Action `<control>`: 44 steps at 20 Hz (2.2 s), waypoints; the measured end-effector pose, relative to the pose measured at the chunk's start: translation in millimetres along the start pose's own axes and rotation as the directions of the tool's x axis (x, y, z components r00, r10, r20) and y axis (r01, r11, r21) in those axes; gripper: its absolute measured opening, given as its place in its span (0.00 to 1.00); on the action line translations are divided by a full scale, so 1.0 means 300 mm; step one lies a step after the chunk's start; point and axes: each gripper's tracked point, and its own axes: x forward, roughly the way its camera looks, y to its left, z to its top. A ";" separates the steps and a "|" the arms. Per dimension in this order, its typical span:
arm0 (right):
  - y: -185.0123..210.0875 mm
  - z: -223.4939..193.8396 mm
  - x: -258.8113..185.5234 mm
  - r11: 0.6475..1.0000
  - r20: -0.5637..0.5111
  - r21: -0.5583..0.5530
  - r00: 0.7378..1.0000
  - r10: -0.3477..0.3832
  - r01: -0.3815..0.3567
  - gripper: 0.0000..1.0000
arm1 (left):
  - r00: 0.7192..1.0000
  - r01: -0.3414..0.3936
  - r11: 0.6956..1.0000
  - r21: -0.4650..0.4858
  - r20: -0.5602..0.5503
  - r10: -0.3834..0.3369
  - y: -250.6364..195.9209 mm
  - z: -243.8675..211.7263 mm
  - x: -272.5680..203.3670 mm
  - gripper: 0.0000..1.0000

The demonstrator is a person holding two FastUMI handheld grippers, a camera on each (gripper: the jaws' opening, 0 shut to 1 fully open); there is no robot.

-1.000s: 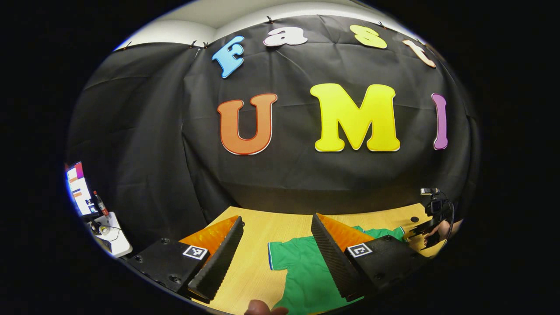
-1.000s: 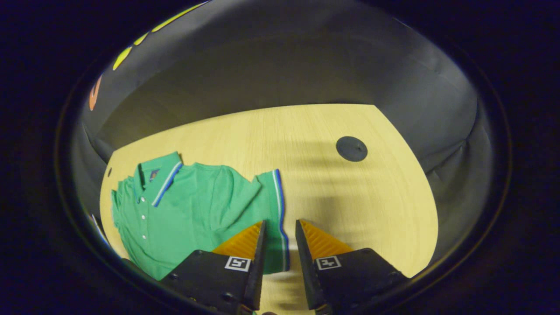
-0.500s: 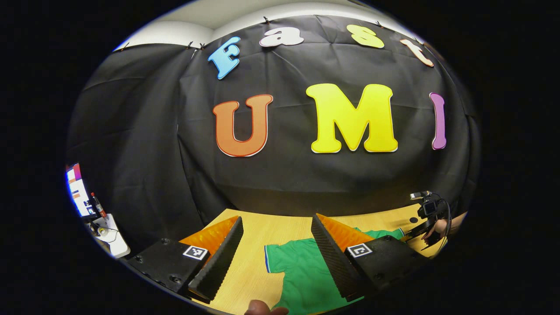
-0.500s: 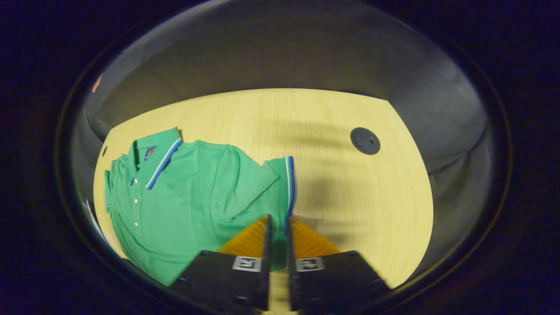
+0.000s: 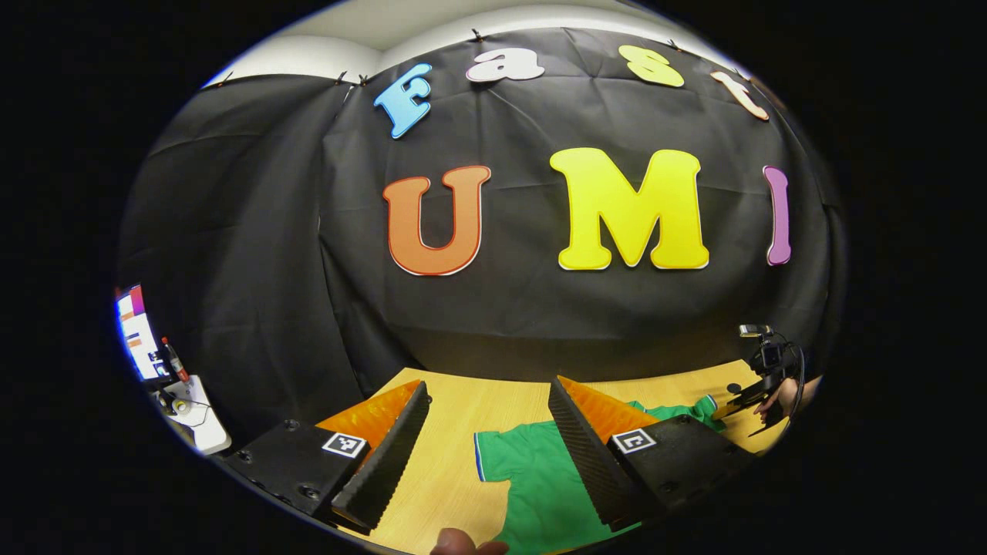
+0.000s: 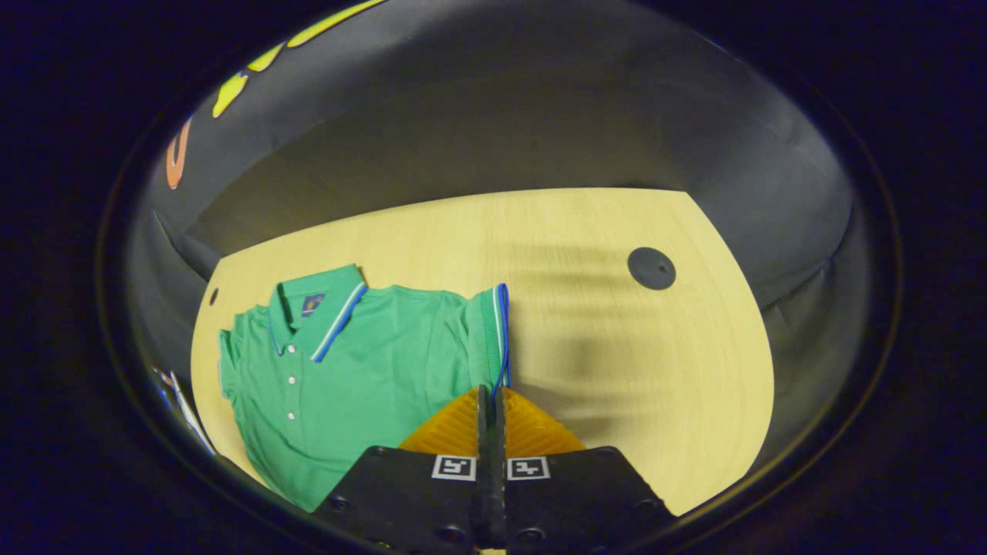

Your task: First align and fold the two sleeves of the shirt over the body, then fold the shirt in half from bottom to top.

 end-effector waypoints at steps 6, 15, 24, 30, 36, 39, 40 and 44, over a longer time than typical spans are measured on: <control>0.234 0.021 -0.044 0.999 0.024 -0.004 0.999 0.039 -0.039 0.00 | 1.000 -0.005 0.999 -0.038 0.005 0.006 0.059 -0.020 -0.016 0.99; 0.635 -0.044 -0.020 0.991 -0.008 0.045 0.992 0.129 -0.129 0.07 | 1.000 -0.029 0.998 -0.052 -0.002 0.029 0.218 -0.047 -0.044 0.99; 0.623 -0.007 -0.200 0.991 0.106 0.051 0.987 0.118 -0.124 0.96 | 0.992 0.091 0.988 -0.127 -0.070 -0.101 0.177 -0.130 0.023 0.99; 0.528 -0.051 -0.389 0.998 0.190 -0.027 0.979 0.068 -0.064 0.96 | 0.946 0.176 0.951 -0.255 -0.221 -0.235 0.124 -0.280 0.131 0.95; 0.476 -0.177 -0.569 0.980 0.273 -0.198 0.960 0.060 -0.005 0.96 | 0.839 0.185 0.915 -0.359 -0.426 -0.338 0.100 -0.518 0.316 0.97; 0.432 -0.245 -0.641 0.976 0.281 -0.219 0.958 0.053 0.010 0.97 | 0.783 0.163 0.917 -0.364 -0.517 -0.344 0.102 -0.634 0.424 0.96; 0.421 -0.258 -0.657 0.976 0.282 -0.215 0.958 0.051 0.011 0.97 | 0.770 0.158 0.923 -0.351 -0.541 -0.338 0.099 -0.676 0.449 0.97; 0.345 -0.286 -0.690 0.981 0.301 -0.190 0.953 0.016 0.044 0.97 | 0.727 0.135 0.933 -0.333 -0.606 -0.321 0.059 -0.804 0.531 1.00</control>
